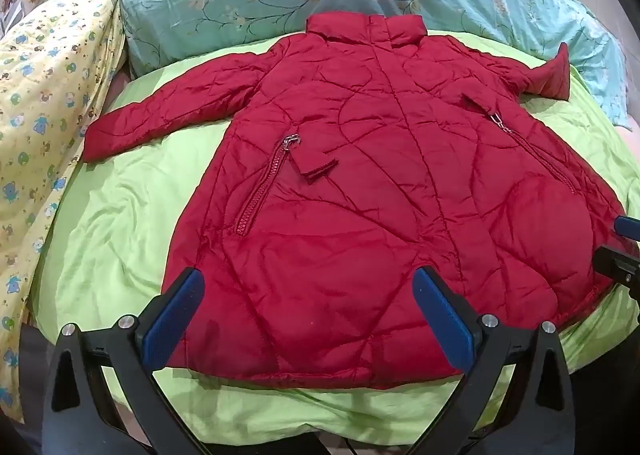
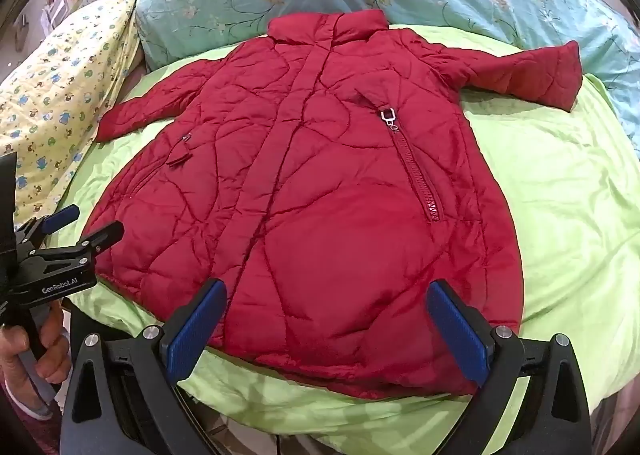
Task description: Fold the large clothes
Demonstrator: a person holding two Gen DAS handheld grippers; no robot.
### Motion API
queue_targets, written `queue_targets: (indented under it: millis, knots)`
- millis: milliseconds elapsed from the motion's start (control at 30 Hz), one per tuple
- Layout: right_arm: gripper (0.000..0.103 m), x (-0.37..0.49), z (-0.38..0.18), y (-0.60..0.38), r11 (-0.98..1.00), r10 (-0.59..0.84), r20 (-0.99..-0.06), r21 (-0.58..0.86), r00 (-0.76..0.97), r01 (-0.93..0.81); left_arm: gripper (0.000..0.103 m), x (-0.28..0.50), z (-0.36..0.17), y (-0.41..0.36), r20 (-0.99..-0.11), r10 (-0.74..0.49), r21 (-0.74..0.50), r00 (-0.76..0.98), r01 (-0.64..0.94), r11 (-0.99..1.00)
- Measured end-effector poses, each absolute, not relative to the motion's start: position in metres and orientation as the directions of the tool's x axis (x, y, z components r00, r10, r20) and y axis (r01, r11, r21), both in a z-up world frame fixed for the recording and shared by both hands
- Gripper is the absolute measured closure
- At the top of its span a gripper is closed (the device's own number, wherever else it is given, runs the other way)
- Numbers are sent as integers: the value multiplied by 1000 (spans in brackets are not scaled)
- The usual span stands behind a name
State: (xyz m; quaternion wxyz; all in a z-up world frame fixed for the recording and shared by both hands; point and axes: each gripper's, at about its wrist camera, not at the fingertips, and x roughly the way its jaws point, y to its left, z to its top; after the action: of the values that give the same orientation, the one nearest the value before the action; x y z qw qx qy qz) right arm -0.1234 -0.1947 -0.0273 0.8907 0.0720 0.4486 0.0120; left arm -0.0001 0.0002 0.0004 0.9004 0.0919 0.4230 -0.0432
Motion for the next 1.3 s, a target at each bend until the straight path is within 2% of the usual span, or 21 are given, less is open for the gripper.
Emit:
queue_targets:
  millis: [333,633,933,1300]
  knots:
    - [2,-123,-22,-192,989,97,-788,145,608,31,0,-2,8,0,-771,-8,117,637,154,981]
    - [2,-122,-21,-188,984,128,-758,176,640,12,0,0,-1,2,-767,39,174,641,148,974]
    - [2,-120,-20,-185,983,139,-755,182,641,1,0,1,-2,3,-766,44,178,642,147,973]
    - [2,-114,-20,-183,986,133,-760,166,637,-8,0,9,-5,4,-803,43,171,595,161,972]
